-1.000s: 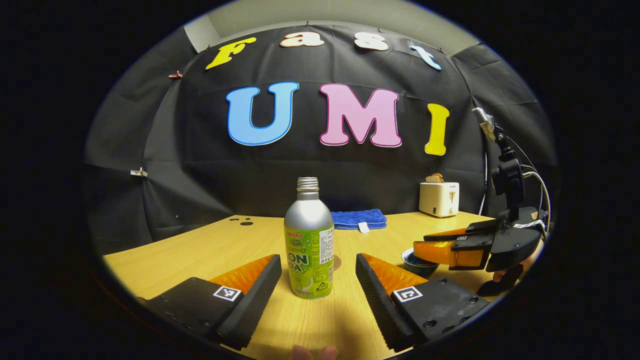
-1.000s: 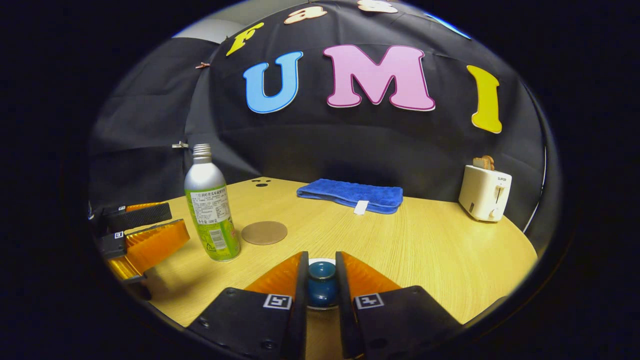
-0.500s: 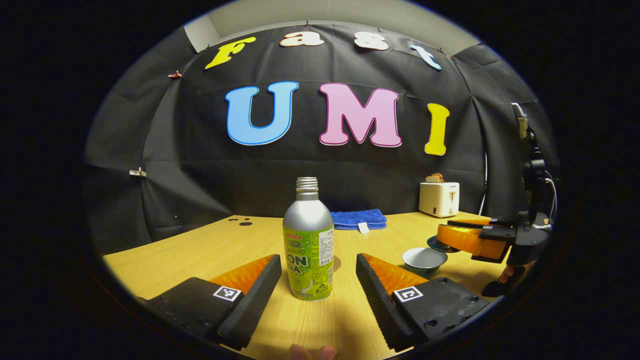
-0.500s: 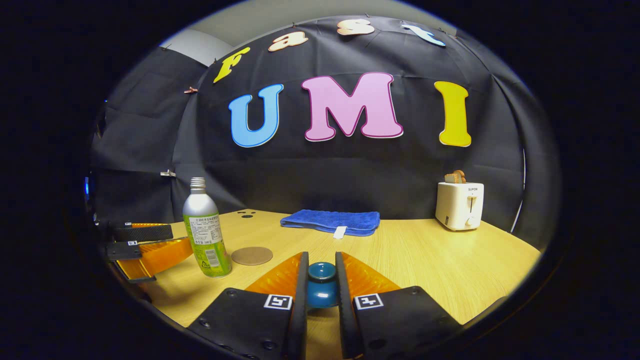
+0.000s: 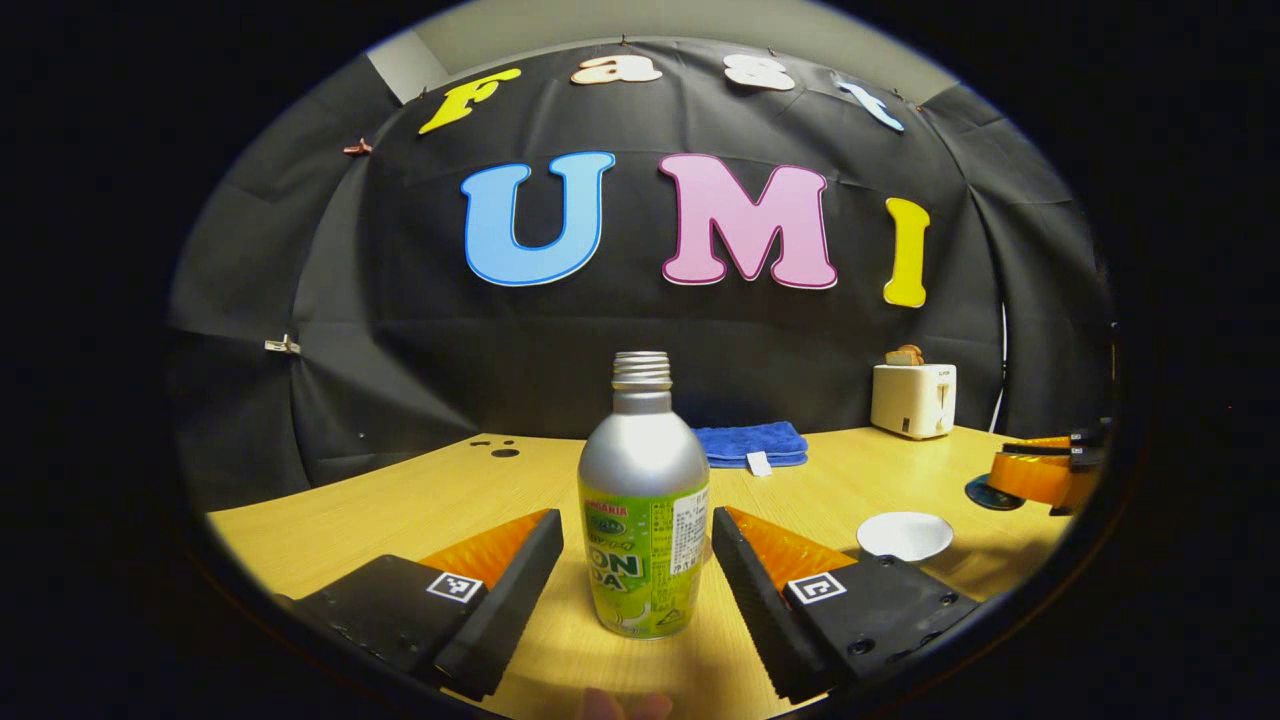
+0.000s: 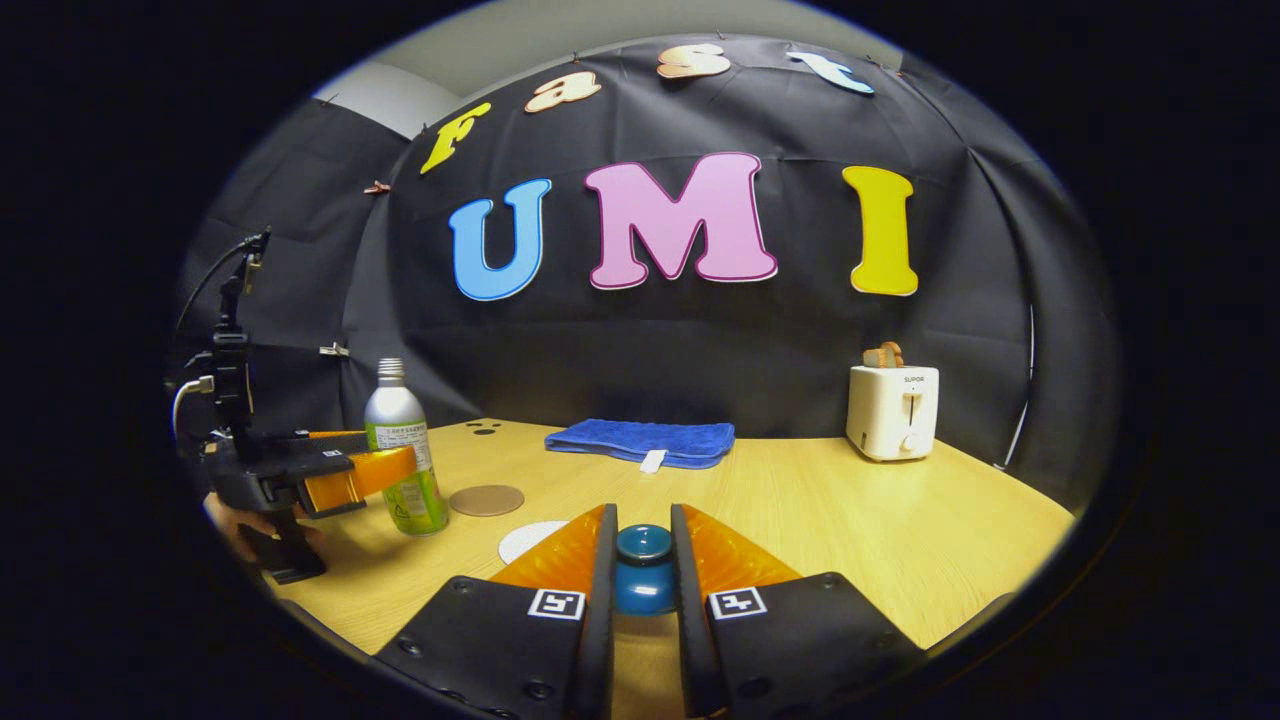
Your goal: Open the teacup lid with one hand, grasp the water bottle and pour water into the teacup with the other hand; after pouring, place the water bottle on the coaster and then close the teacup lid.
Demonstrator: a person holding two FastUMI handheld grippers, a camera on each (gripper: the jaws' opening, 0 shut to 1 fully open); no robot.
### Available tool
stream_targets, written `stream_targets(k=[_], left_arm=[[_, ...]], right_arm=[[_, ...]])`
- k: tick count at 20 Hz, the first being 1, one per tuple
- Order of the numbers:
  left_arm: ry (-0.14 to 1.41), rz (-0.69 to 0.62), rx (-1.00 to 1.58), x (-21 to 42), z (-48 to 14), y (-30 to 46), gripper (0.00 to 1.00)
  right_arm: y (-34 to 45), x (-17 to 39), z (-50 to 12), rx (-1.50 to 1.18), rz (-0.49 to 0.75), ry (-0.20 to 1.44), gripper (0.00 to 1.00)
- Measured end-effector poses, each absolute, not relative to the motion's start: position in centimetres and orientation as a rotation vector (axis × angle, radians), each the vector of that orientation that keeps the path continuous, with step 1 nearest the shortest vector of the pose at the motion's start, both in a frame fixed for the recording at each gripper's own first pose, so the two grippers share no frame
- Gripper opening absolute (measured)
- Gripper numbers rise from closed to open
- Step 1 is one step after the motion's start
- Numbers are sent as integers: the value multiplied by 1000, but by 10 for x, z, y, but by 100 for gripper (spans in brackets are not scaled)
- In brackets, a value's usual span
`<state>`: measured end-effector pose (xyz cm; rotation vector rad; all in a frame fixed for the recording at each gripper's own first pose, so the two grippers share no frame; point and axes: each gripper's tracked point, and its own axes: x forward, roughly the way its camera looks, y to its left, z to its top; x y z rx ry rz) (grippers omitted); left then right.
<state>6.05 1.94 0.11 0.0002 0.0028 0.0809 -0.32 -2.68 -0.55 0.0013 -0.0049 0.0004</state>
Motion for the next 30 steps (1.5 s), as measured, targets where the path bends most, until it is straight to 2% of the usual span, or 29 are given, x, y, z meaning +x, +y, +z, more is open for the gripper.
stream_targets(k=[3, 4, 6, 9, 15, 30], left_arm=[[5, 72, 1, 71, 0, 16, 95], [7, 70, 5, 73, 2, 18, 82], [13, 56, 95, 62, 4, 10, 81], [18, 5, 373, 51, 10, -14, 80], [10, -22, 1037, 48, 15, -39, 80], [106, -108, 1534, 67, -16, -62, 80]], right_arm=[[-29, -3, -6, 1, 3, -6, 30], [-28, -5, -6, 1, 6, -5, 30], [-30, -5, -5, 1, 5, -6, 30], [-36, -5, -6, 2, -4, -6, 30], [-59, -5, -6, 1, -40, -7, 30], [-68, -6, -7, 2, -61, -9, 30]])
